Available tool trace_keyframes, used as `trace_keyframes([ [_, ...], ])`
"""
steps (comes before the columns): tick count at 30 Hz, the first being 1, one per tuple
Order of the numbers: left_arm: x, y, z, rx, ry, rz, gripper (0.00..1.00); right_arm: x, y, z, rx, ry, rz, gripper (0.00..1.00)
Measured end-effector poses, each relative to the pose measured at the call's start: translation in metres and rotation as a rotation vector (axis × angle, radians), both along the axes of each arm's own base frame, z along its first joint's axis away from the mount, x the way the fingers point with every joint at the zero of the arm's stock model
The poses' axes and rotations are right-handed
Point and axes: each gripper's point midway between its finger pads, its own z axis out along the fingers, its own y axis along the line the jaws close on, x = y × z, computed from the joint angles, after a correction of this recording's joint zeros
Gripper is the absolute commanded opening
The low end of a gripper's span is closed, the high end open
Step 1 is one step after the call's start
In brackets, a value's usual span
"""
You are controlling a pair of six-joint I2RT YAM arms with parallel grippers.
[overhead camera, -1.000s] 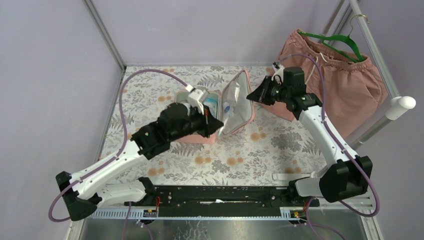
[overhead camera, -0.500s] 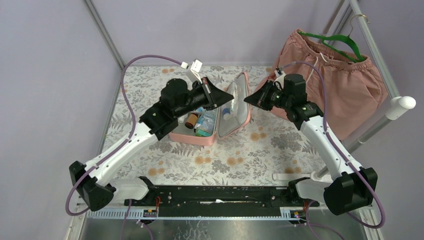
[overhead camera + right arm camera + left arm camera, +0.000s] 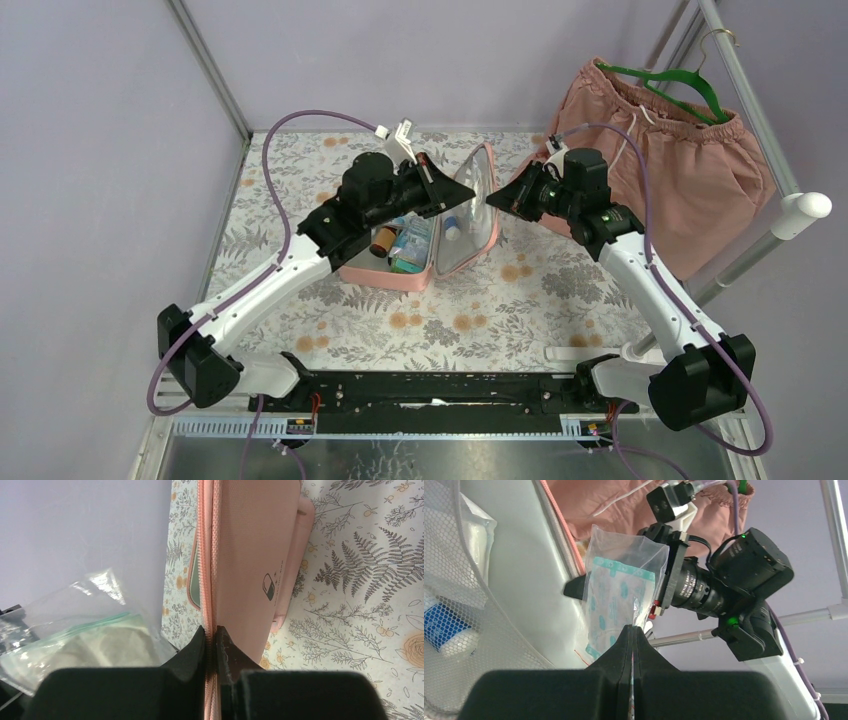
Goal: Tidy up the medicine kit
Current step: Place the medical item at the medicine box.
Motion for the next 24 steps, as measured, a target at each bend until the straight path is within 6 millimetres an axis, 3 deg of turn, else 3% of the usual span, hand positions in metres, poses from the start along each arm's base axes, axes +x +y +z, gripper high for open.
trace_keyframes([
  [15,0.017,-0.001,-0.037,0.074,0.053,0.062,0.00,-0.001,0.003,0.002,-0.002,-0.006,0.006,0.00],
  [24,0.016,0.006,-0.076,0.138,0.125,0.098,0.00,-0.002,0.005,0.003,-0.003,-0.008,0.011,0.00],
])
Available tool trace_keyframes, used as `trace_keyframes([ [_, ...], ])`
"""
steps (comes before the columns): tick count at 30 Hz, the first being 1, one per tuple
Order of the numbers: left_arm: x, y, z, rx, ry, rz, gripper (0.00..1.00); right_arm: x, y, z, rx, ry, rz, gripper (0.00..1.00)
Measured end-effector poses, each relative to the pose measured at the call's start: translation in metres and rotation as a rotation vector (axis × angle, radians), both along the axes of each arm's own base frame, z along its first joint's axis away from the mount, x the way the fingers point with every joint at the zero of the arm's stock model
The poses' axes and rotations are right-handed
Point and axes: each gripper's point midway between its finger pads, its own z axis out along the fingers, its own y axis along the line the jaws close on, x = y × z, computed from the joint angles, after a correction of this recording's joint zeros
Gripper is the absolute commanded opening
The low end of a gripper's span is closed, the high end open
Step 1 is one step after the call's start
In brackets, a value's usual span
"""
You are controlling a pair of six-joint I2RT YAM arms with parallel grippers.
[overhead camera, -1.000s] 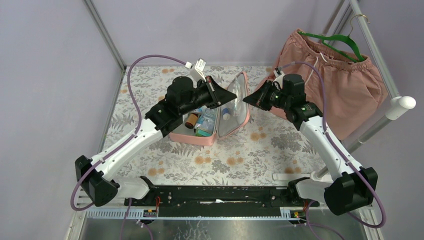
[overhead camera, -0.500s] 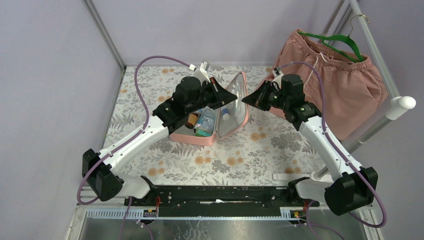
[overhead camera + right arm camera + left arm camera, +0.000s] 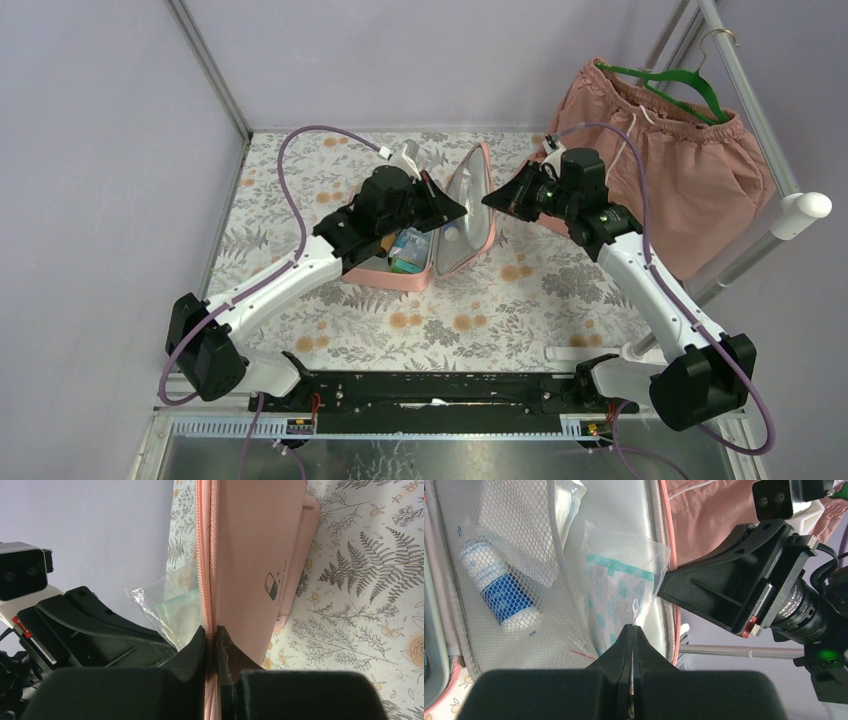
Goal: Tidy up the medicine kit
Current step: Place the medical item at the medicine box.
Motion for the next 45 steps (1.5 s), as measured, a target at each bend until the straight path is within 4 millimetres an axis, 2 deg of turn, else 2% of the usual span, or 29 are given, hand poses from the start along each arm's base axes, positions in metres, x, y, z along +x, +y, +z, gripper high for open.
trace_keyframes([
  [8,-0.009,-0.010,-0.014,0.054,0.020,0.001,0.00,-0.001,0.003,0.002,-0.005,-0.006,0.004,0.00],
  [15,-0.003,-0.012,-0.035,0.135,0.044,0.026,0.00,-0.002,0.003,0.002,-0.012,-0.002,-0.002,0.00],
  [24,0.003,-0.013,-0.039,0.234,0.016,0.034,0.00,-0.002,0.003,0.003,-0.027,-0.006,-0.007,0.00],
  [36,0.003,0.004,-0.051,0.402,0.029,0.079,0.00,-0.006,0.006,0.005,-0.036,-0.007,0.007,0.00],
  [45,0.014,0.000,-0.054,0.471,0.034,0.080,0.00,-0.009,0.013,0.007,-0.050,-0.028,0.032,0.00],
])
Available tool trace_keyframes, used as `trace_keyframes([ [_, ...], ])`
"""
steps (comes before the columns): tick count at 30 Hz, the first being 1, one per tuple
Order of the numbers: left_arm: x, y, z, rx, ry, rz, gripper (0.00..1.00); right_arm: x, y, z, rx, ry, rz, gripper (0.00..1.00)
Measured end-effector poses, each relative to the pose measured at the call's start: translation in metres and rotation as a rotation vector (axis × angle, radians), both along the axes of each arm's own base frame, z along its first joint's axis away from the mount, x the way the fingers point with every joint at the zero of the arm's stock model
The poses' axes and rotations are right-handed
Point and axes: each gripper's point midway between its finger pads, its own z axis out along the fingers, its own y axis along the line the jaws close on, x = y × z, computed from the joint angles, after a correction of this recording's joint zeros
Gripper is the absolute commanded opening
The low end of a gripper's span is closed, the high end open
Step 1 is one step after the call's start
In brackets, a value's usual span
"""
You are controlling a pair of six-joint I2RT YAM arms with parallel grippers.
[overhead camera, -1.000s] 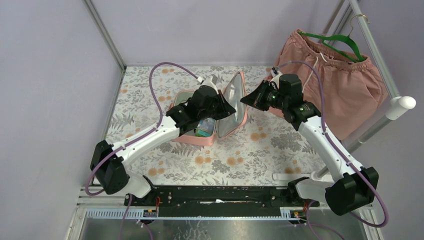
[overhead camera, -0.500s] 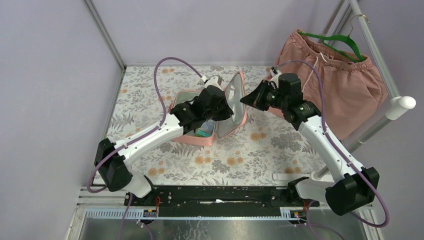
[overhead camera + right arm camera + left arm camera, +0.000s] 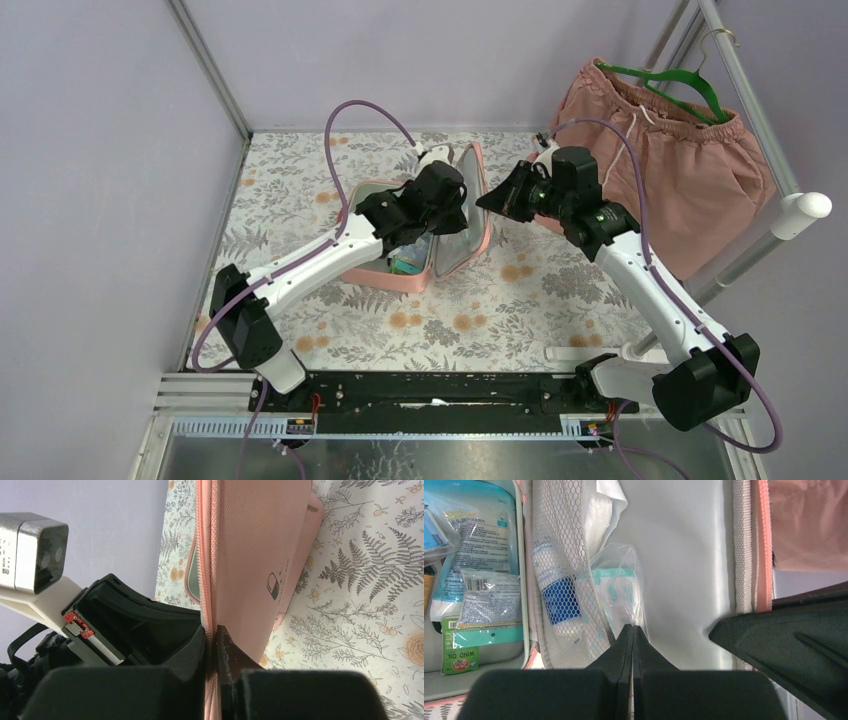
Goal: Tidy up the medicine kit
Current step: Place the medical item at the medicine box, then close the medicine box at the center of the board.
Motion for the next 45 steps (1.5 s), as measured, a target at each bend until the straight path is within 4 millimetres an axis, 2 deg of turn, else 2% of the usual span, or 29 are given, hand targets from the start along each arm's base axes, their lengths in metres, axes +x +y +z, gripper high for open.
trace_keyframes([
  [1,0.001,0.000,0.000,0.006,-0.001,-0.001,0.00,0.000,0.000,0.000,-0.003,-0.001,-0.001,0.00],
  [9,0.005,0.001,-0.007,0.048,-0.006,-0.001,0.25,-0.002,0.001,0.001,-0.019,-0.004,0.006,0.00],
  [13,0.005,0.002,0.000,0.054,-0.019,-0.012,0.33,-0.002,0.000,0.002,-0.030,-0.009,0.001,0.00],
  [16,0.007,0.000,0.020,0.033,-0.047,-0.029,0.40,-0.001,-0.002,0.001,-0.050,-0.018,-0.008,0.00],
  [21,0.000,0.002,0.080,-0.061,-0.145,-0.064,0.53,0.002,-0.008,-0.001,-0.093,-0.025,-0.031,0.00],
  [24,-0.010,0.016,0.112,-0.125,-0.197,-0.073,0.56,0.004,-0.013,-0.001,-0.129,-0.028,-0.045,0.00],
  [27,-0.008,0.048,0.125,-0.160,-0.232,-0.031,0.57,0.005,-0.020,-0.003,-0.162,-0.025,-0.056,0.00],
  [30,0.001,0.085,0.113,-0.139,-0.230,0.045,0.58,0.007,-0.036,-0.006,-0.208,-0.016,-0.082,0.00],
  [34,0.008,0.128,0.073,-0.069,-0.179,0.140,0.59,0.013,-0.061,-0.005,-0.264,-0.010,-0.127,0.00],
  [38,0.008,0.159,0.040,-0.011,-0.124,0.201,0.60,0.014,-0.085,-0.003,-0.320,-0.007,-0.156,0.00],
  [41,0.009,0.177,0.030,0.009,-0.111,0.240,0.61,0.012,-0.100,0.004,-0.368,-0.012,-0.169,0.00],
  [45,0.009,0.194,0.026,0.023,-0.116,0.273,0.63,0.013,-0.113,0.019,-0.419,-0.036,-0.178,0.00],
])
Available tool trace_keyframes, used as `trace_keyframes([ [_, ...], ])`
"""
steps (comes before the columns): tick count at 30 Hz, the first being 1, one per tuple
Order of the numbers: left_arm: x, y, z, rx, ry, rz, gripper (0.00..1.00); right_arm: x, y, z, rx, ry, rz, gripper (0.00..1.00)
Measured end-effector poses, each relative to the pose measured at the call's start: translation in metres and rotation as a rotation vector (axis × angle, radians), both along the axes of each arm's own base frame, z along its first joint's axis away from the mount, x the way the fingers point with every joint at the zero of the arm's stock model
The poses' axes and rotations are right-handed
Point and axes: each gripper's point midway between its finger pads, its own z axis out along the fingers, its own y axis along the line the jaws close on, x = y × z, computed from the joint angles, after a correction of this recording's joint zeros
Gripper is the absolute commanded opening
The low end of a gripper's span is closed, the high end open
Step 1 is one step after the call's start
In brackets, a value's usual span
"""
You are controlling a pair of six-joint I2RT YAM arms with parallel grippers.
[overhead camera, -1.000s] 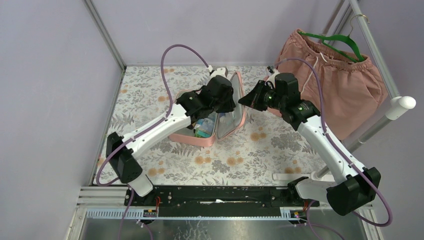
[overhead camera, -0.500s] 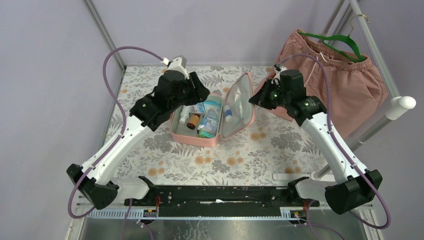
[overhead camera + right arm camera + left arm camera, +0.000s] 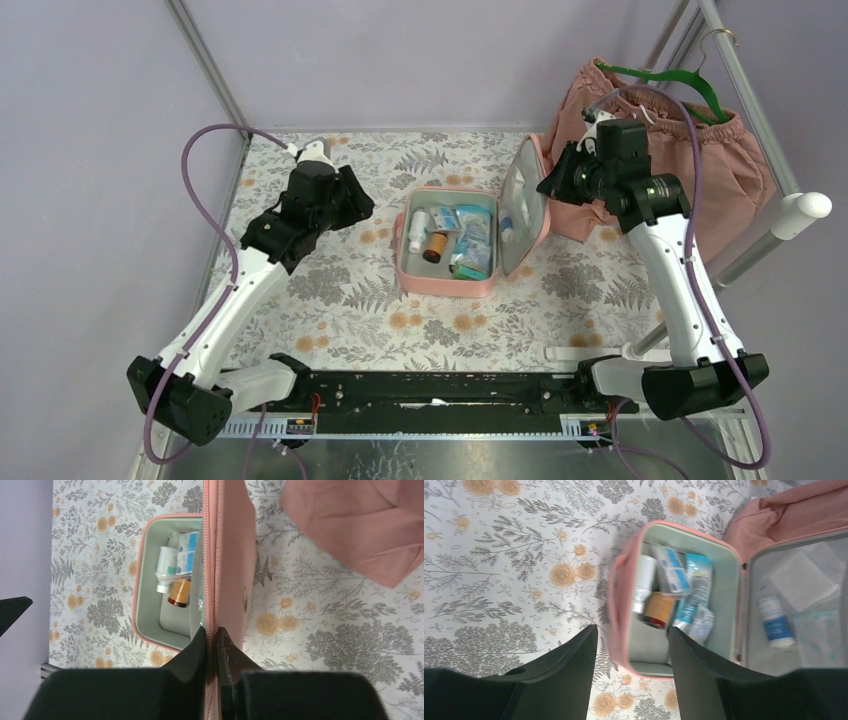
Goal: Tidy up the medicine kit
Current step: Close the medicine box at the center of the board.
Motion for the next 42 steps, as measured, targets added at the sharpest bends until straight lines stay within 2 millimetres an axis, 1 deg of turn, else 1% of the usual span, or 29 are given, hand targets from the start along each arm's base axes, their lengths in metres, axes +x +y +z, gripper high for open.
trace_keyframes([
  [2,-0.001,0.006,-0.001,0.007,-0.002,0.010,0.63,0.004,-0.002,0.008,-0.020,-0.010,0.009,0.00],
  [4,-0.001,0.012,-0.005,0.018,0.000,0.018,0.64,0.009,-0.001,0.011,-0.024,-0.014,0.024,0.00],
  [9,-0.004,0.026,-0.020,0.056,0.024,0.030,0.65,0.021,0.016,0.003,0.033,0.022,0.091,0.00],
  [13,-0.008,0.034,-0.032,0.082,0.043,0.035,0.65,0.025,0.037,0.002,0.097,0.027,0.138,0.00],
  [17,-0.012,0.039,-0.043,0.102,0.061,0.033,0.65,0.019,0.070,-0.005,0.133,0.038,0.200,0.00],
  [19,-0.014,0.040,-0.048,0.108,0.071,0.031,0.65,0.016,0.090,-0.013,0.148,0.053,0.236,0.04],
  [22,-0.016,0.042,-0.056,0.115,0.088,0.033,0.65,0.014,0.119,-0.028,0.173,0.081,0.275,0.07],
  [23,-0.017,0.043,-0.058,0.117,0.093,0.034,0.66,0.014,0.130,-0.034,0.187,0.093,0.284,0.10],
  [24,-0.018,0.043,-0.059,0.118,0.095,0.035,0.66,0.014,0.135,-0.039,0.195,0.103,0.287,0.15],
  [25,-0.018,0.044,-0.060,0.117,0.096,0.036,0.66,0.014,0.144,-0.045,0.209,0.117,0.293,0.22],
  [26,-0.019,0.044,-0.060,0.117,0.095,0.036,0.66,0.015,0.152,-0.052,0.223,0.132,0.298,0.26],
  [30,-0.023,0.046,-0.059,0.113,0.086,0.038,0.66,0.016,0.186,-0.075,0.267,0.191,0.339,0.38],
  [32,-0.025,0.047,-0.060,0.111,0.085,0.040,0.66,0.011,0.205,-0.084,0.298,0.225,0.381,0.43],
  [34,-0.026,0.048,-0.062,0.112,0.088,0.040,0.66,0.006,0.217,-0.088,0.322,0.248,0.416,0.46],
  [37,-0.029,0.048,-0.068,0.114,0.101,0.041,0.66,-0.002,0.225,-0.086,0.342,0.265,0.450,0.48],
  [40,-0.031,0.048,-0.073,0.116,0.112,0.040,0.67,0.001,0.226,-0.076,0.337,0.238,0.464,0.48],
  [42,-0.032,0.047,-0.075,0.112,0.118,0.031,0.68,0.005,0.223,-0.070,0.311,0.205,0.464,0.49],
])
